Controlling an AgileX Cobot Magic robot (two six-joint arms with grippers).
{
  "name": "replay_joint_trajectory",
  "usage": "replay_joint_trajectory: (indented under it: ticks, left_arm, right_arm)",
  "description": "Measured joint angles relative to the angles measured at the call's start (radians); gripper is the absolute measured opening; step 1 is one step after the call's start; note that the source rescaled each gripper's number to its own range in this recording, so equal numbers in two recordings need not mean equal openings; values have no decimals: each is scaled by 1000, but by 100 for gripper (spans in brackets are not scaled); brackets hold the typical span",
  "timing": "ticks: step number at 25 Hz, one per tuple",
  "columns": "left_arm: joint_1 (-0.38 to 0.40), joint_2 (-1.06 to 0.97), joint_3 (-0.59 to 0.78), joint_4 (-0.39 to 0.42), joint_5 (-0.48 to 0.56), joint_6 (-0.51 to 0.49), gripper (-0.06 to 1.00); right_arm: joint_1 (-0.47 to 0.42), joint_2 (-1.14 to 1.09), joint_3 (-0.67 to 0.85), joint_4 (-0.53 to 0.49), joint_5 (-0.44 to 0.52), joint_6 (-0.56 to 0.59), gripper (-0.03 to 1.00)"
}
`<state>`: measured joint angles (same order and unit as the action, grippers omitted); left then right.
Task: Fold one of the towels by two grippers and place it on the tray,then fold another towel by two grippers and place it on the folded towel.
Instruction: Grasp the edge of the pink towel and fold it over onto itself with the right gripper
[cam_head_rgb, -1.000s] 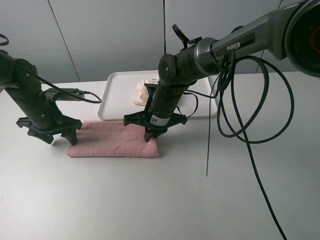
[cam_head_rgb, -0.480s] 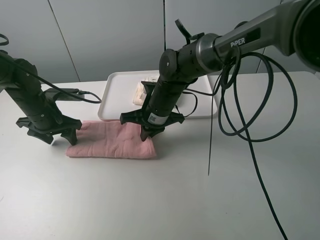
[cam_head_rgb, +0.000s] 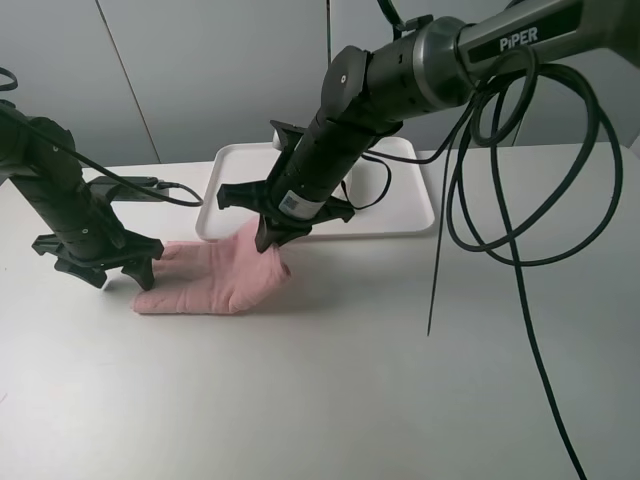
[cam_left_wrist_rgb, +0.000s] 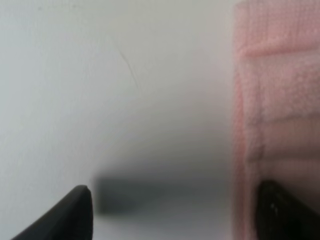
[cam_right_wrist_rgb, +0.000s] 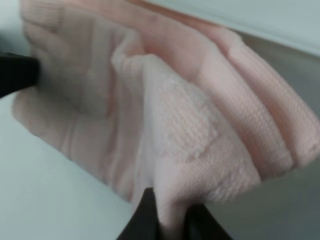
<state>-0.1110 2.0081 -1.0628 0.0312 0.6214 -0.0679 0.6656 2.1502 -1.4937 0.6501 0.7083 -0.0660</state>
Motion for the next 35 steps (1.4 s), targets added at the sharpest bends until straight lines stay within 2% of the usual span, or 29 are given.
replay_joint_trajectory:
  ticks: [4, 12, 19, 24, 28, 35]
  left_arm:
    - [0, 0, 0, 0, 0, 0, 85]
    - [0, 0, 0, 0, 0, 0, 85]
    - [0, 0, 0, 2, 0, 0, 85]
    - [0, 0, 0, 2, 0, 0, 85]
    - [0, 0, 0, 2, 0, 0, 85]
    - [0, 0, 0, 2, 0, 4, 85]
  right_arm:
    - [0, 0, 0, 181, 11, -119, 3]
    - [0, 21, 0, 323, 7, -184, 3]
    - [0, 116, 0, 659, 49, -396, 3]
    - [0, 168, 0, 833, 60, -513, 3]
    - [0, 200, 0, 926, 70, -571, 3]
    - [0, 221, 0, 1029, 70, -654, 3]
